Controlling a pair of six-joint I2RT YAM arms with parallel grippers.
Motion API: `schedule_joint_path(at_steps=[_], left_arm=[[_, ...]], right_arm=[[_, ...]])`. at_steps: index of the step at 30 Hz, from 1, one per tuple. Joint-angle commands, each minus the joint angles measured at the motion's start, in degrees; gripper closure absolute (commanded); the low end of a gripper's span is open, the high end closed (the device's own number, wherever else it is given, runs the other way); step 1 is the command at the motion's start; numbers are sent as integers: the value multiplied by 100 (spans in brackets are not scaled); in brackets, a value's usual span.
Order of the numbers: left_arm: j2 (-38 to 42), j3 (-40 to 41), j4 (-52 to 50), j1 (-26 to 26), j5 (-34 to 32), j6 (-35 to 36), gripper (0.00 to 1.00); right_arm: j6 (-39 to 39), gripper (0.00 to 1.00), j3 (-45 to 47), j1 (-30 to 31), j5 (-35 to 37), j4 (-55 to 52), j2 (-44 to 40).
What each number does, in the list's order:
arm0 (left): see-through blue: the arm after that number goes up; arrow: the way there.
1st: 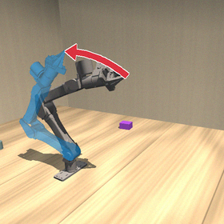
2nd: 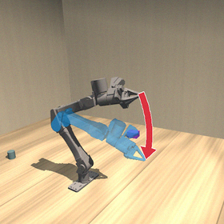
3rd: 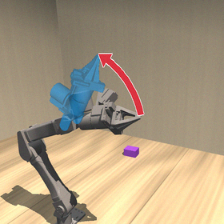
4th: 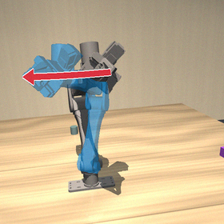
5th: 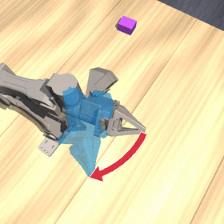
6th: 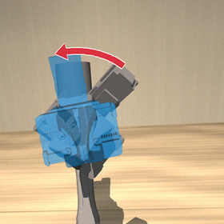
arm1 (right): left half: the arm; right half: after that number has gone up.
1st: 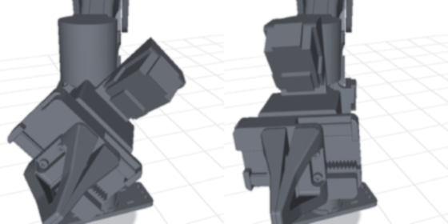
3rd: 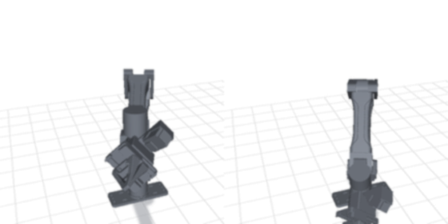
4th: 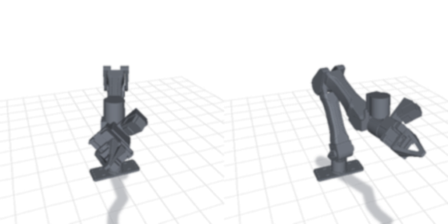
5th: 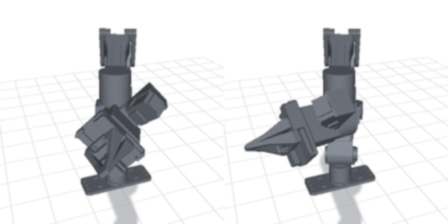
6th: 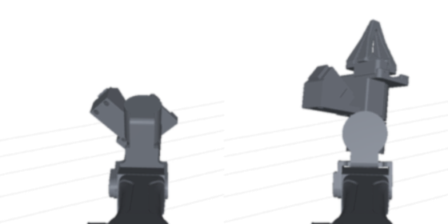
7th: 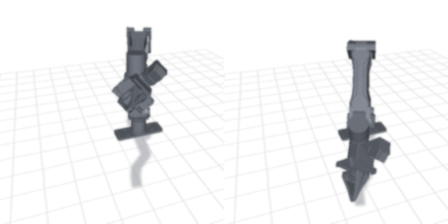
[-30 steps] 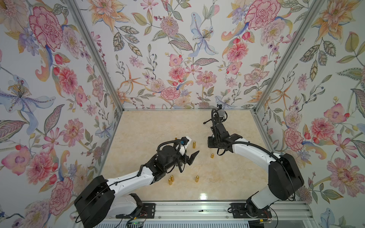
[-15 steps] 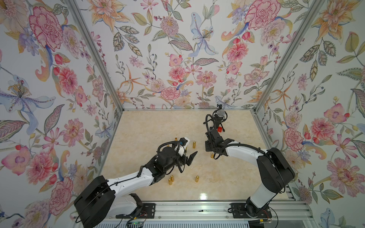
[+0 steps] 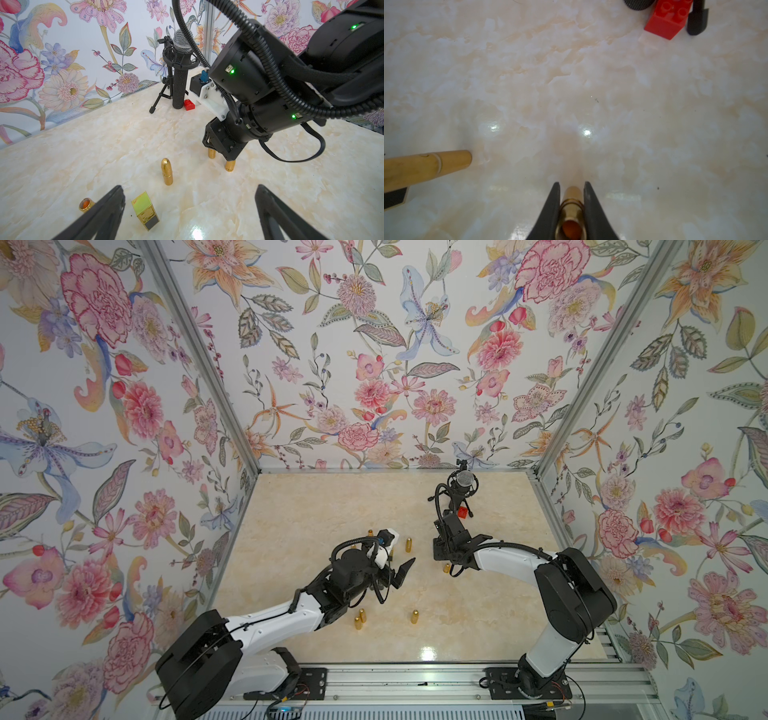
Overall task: Open the lipstick cap
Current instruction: Place the lipstick at the center of the board, then pick up the lipstick at the center of the board.
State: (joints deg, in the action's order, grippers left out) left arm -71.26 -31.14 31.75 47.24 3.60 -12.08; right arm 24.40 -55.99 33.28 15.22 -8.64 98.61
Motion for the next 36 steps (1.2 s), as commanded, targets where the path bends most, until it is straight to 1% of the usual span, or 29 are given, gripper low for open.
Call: schedule_joint_path(at_steps=[1,10,13,17,21,27,30,32,36], left_arm=[[-37,47,59,-48,-157,-80,1],[-38,15,-27,-49,-182,-32,1],[-45,3,-35,-49,-172,-32,1],[-7,27,-21,-49,-256,-49,1],[96,47,-35,-84,-327,-114,1],[325,52,-211,-340,-461,-304,1],[473,92,-369,-478,-588,-322,1],[533,149,-451,-571,-668,-351,1],[611,196,-671,-781,-810,-477,1]], right_arm=[[86,77,103,-5,-11,47,100],[103,67,119,-23,-12,47,28],[83,59,102,-32,3,38,-6],[77,51,89,-40,29,-38,-230],[15,50,-86,-4,-63,-298,-576],[-199,47,-659,248,-268,-734,-817],[-325,45,-1097,355,-423,-976,-651],[-382,45,-1370,583,-584,-1111,-422],[-437,45,-1739,783,-607,-1219,43]])
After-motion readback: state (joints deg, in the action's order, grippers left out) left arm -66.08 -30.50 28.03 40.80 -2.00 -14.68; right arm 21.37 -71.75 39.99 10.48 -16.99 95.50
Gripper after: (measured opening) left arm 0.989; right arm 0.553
